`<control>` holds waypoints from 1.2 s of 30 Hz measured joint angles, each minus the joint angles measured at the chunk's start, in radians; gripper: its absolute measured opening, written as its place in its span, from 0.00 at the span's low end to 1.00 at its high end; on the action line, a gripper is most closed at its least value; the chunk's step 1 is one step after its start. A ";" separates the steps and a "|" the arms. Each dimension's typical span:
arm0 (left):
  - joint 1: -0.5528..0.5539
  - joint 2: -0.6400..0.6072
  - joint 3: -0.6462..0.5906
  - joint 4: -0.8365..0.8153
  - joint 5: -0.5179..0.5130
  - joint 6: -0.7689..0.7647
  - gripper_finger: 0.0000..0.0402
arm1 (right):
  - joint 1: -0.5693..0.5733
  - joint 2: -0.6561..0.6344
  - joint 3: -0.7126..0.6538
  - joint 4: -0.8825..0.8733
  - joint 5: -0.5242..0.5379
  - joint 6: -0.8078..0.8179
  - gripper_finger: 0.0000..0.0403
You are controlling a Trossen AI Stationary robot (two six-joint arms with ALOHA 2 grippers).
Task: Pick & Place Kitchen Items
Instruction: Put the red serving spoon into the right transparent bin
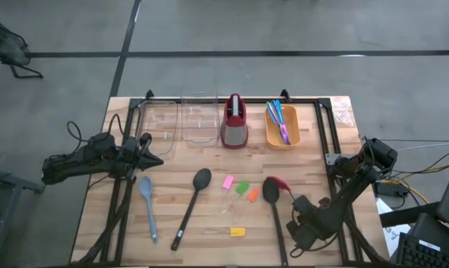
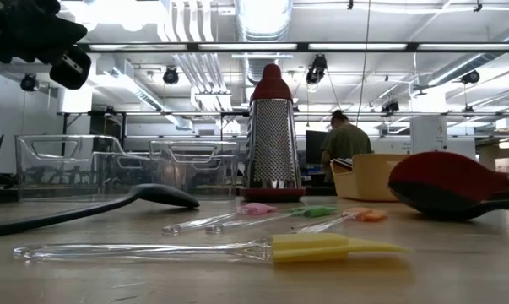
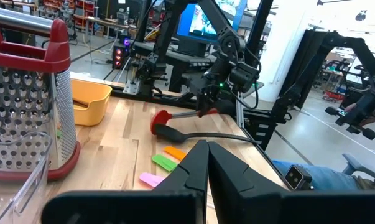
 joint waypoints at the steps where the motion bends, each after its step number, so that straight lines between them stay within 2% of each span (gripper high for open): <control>1: 0.000 0.000 0.000 0.000 0.000 0.000 0.03 | 0.000 0.000 0.000 0.004 0.000 0.001 0.14; 10: 0.000 0.000 0.000 0.000 0.000 0.000 0.03 | 0.006 -0.011 0.021 -0.020 0.072 -0.005 0.14; 16: 0.000 0.000 0.000 0.000 0.000 0.000 0.03 | 0.006 -0.017 0.116 -0.190 0.123 -0.003 0.14; 20: 0.000 0.000 0.000 0.000 0.000 0.000 0.03 | 0.008 -0.017 0.176 -0.262 0.229 0.011 0.14; 29: 0.000 0.000 0.000 0.000 0.000 0.000 0.03 | 0.008 -0.017 0.219 -0.261 0.575 -0.035 0.14; 33: 0.000 0.000 0.000 0.000 0.000 0.000 0.03 | 0.007 -0.017 0.221 -0.254 0.686 -0.062 0.14; 36: 0.000 0.000 0.000 0.004 -0.015 0.056 0.03 | 0.007 -0.017 0.216 -0.247 0.736 -0.071 0.14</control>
